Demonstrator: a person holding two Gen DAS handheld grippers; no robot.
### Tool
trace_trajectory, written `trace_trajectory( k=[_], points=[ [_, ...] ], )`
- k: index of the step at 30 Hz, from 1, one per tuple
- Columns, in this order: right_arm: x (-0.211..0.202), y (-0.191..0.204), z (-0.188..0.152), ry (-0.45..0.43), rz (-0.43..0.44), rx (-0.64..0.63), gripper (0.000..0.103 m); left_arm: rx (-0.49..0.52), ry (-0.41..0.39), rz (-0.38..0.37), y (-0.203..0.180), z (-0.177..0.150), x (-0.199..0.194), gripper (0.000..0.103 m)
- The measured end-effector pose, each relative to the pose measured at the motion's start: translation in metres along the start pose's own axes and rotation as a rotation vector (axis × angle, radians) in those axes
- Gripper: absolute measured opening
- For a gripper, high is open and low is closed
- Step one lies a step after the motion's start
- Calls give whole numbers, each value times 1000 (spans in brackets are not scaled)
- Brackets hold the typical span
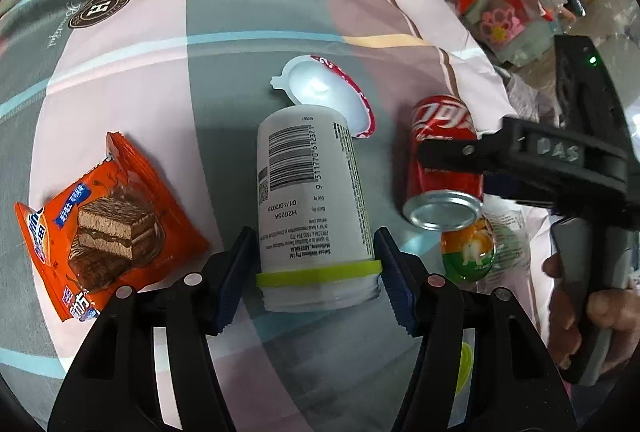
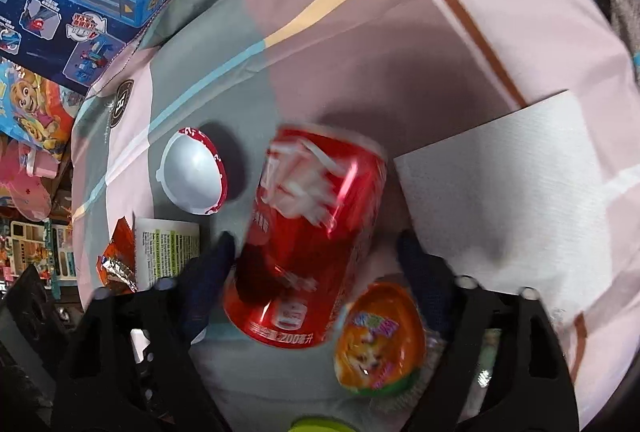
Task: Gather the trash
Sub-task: 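Grasp the white green-banded tub with the left gripper while the right grasps the red cola can, then carry the tub and cola can over the teal bin with both tools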
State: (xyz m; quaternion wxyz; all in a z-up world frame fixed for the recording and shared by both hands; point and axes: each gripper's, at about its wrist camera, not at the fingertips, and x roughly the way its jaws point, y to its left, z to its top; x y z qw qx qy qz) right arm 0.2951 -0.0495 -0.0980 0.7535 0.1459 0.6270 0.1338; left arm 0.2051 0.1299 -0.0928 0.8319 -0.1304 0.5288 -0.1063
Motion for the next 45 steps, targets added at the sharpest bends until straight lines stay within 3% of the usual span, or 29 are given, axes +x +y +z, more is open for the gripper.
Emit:
trace_trajectory(
  k=[2, 5, 7, 15, 20, 27, 33, 45],
  points=[
    [-2, 4, 0, -26, -21, -40, 48, 0, -2, 2, -1, 1, 1, 65],
    [-11, 3, -1, -50, -19, -46, 49, 4, -10, 20, -5, 2, 2, 66],
    [-21, -1, -1, -69, -8, -43, 49, 3, -16, 41, -7, 1, 1, 57],
    [-74, -17, -13, -158, 33, -44, 49, 24, -51, 82, -22, -2, -16, 56],
    [-100, -37, -28, -185, 50, -30, 49, 50, -76, 69, -43, -2, -30, 56],
    [-137, -92, -51, -241, 57, 49, 49, 131, -94, 37, -93, -5, -40, 56],
    [-172, -165, -76, -310, 37, 157, 49, 244, -68, -32, -152, -11, -36, 56],
    [-212, -295, -128, -392, 24, 370, 49, 453, 26, -92, -285, -29, 10, 56]
  ],
)
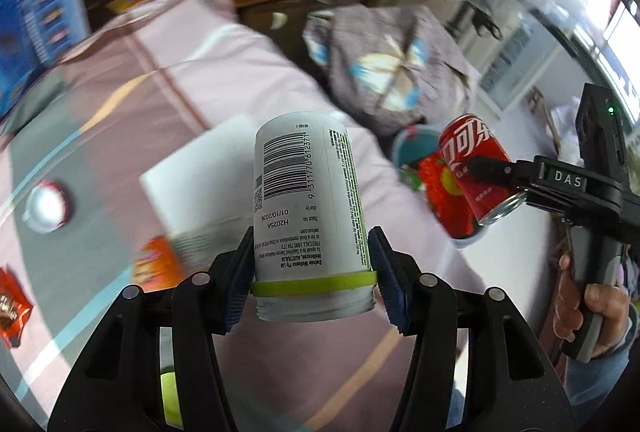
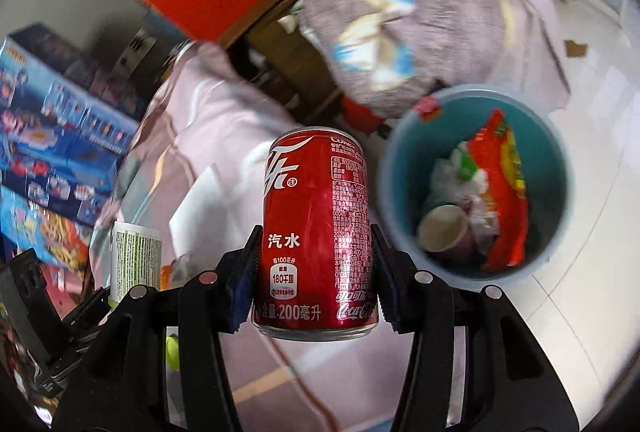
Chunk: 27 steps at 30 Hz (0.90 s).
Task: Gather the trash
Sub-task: 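Carry the tub and cola can over the teal bin with both tools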
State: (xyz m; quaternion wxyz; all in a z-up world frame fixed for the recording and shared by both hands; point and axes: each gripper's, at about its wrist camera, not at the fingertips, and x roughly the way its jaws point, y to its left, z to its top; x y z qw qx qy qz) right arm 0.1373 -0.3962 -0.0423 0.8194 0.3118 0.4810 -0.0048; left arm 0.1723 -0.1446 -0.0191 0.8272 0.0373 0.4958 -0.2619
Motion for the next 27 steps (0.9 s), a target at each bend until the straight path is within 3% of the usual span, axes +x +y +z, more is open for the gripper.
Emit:
trace_trajectory(
  k=[14, 21, 25, 27],
  points=[
    [-39, -114, 8, -77, -30, 191, 49, 204, 110, -71, -124, 28, 71, 56],
    [-42, -142, 12, -70, -54, 231, 49, 238, 155, -96, -156, 39, 103, 56],
    [-44, -151, 17, -68, -68, 237, 45, 241, 176, -107, -169, 46, 121, 56],
    [-44, -154, 19, -73, -81, 233, 38, 244, 187, -113, -174, 50, 130, 56]
  ],
)
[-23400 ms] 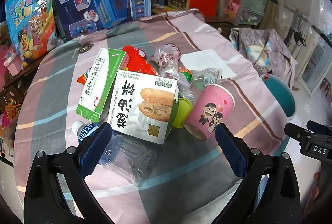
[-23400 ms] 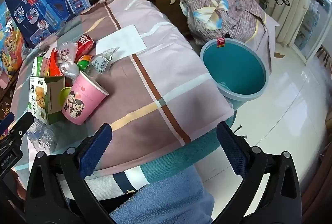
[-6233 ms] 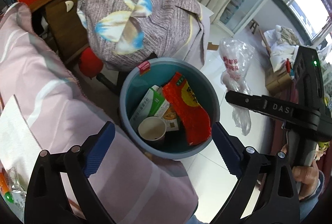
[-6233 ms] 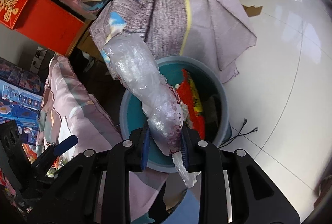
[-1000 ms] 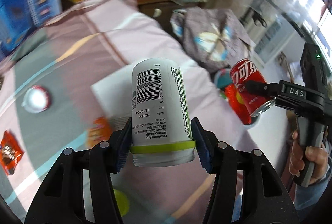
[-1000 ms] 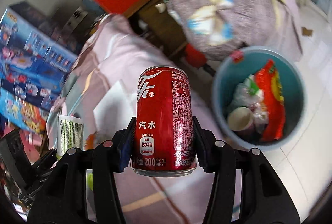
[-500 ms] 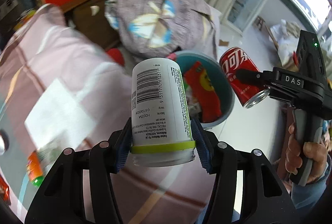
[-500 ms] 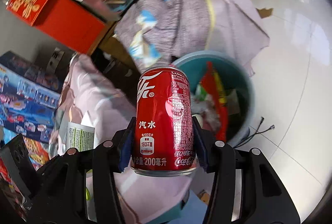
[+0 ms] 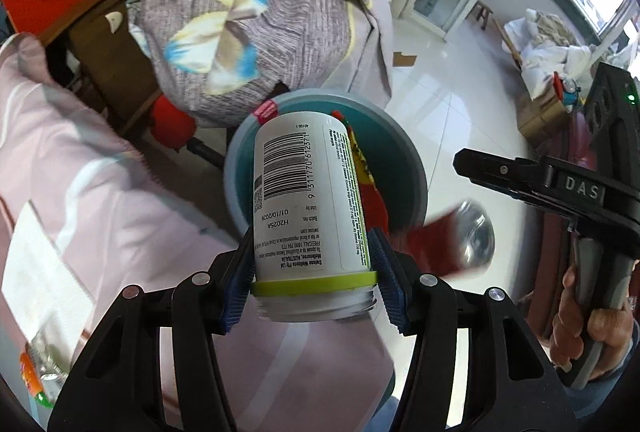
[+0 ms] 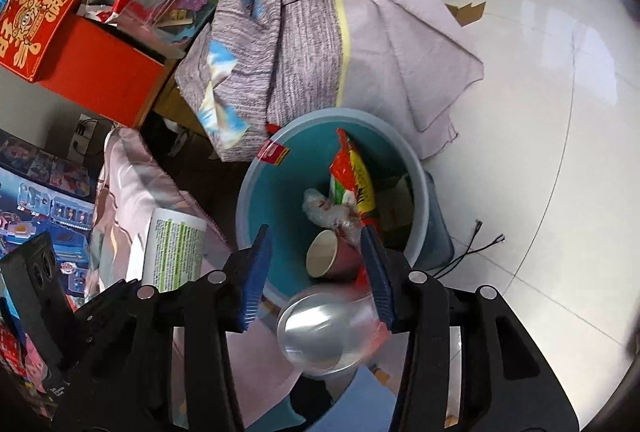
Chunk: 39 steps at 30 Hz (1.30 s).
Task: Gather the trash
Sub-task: 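Carry the tub and cola can over the teal bin with both tools, then open both grippers to drop the tub and cola can into the bin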
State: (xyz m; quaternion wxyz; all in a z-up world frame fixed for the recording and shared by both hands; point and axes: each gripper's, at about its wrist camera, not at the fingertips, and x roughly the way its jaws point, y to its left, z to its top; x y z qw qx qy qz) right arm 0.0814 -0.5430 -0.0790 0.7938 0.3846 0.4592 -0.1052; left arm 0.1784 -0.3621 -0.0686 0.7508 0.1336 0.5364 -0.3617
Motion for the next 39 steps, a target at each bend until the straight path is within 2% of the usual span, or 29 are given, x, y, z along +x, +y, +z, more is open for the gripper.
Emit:
trace_trajectory(
  k=[1, 2, 10, 18, 20, 22, 23, 24, 29, 32, 39],
  points=[
    [1, 0, 2, -2, -6, -4, 28, 3, 4, -1, -2, 3, 3, 56],
    [4, 0, 5, 3, -5, -5, 27, 8, 7, -1, -4, 6, 9, 56],
    [12, 6, 20, 3, -11, -28, 27, 5, 38, -7, -6, 15, 33, 56],
    [21, 1, 15, 29, -37, -22, 27, 3, 63, -8, -4, 22, 54, 57],
    [22, 2, 15, 34, -40, -23, 33, 9, 64, -6, -5, 23, 55, 58],
    [23, 4, 15, 36, -44, -26, 43, 4, 60, -6, -5, 22, 54, 67],
    [23, 6, 15, 35, -46, -30, 46, -4, 56, -10, -3, 22, 53, 79],
    [24, 7, 15, 36, -45, -31, 48, -10, 43, -7, -2, 22, 50, 85],
    [28, 12, 12, 46, -43, -31, 67, -23, 22, 9, 6, 18, 41, 88],
    [31, 14, 10, 64, -39, -25, 74, -39, 13, 16, 11, 14, 34, 94],
    [37, 26, -2, 107, -46, -29, 76, -62, -12, 28, 22, -1, 13, 95]
  ],
)
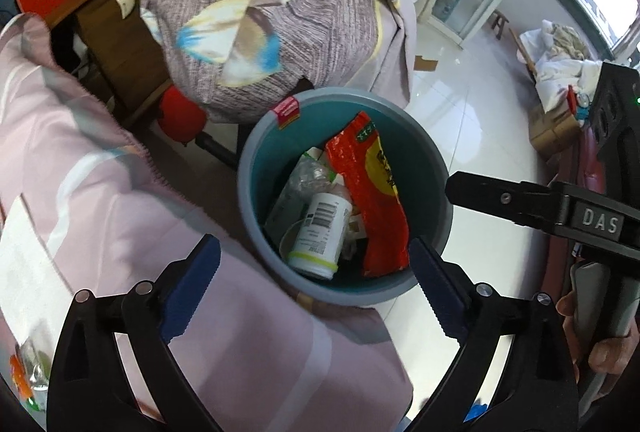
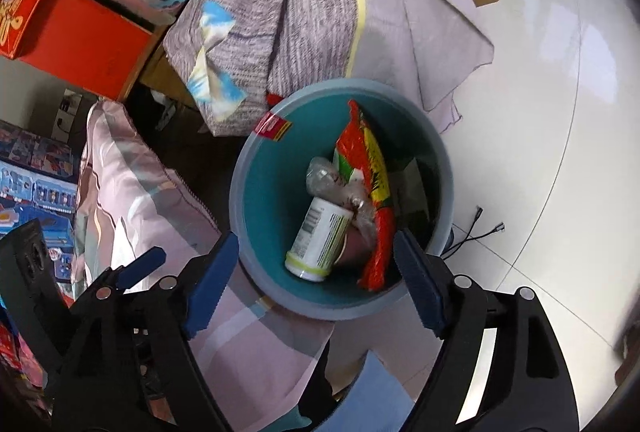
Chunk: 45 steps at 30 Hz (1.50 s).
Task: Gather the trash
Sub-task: 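Move both open grippers back over the remaining trash on the bed, then grasp the orange-green toy egg with the left gripper while the right grasps the clear wrapper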
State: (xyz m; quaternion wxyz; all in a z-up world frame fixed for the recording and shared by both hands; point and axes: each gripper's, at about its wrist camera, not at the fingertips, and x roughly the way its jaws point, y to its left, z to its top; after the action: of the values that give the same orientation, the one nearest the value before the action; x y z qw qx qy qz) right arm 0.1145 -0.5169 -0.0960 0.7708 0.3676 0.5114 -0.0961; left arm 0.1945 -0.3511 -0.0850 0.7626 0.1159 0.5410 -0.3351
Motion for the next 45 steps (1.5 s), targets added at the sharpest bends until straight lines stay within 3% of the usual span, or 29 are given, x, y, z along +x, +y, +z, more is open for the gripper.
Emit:
trace_trajectory(
  k=[11, 29, 45],
  points=[
    [4, 64, -29, 40, 31, -126, 76, -95, -49, 37, 45, -47, -48, 96],
    [30, 187, -99, 128, 45, -332, 77, -267, -132, 144, 171, -158, -138, 96],
    [79, 271, -146, 244, 25, -471, 78, -424, -127, 162, 257, -233, -157, 96]
  ],
)
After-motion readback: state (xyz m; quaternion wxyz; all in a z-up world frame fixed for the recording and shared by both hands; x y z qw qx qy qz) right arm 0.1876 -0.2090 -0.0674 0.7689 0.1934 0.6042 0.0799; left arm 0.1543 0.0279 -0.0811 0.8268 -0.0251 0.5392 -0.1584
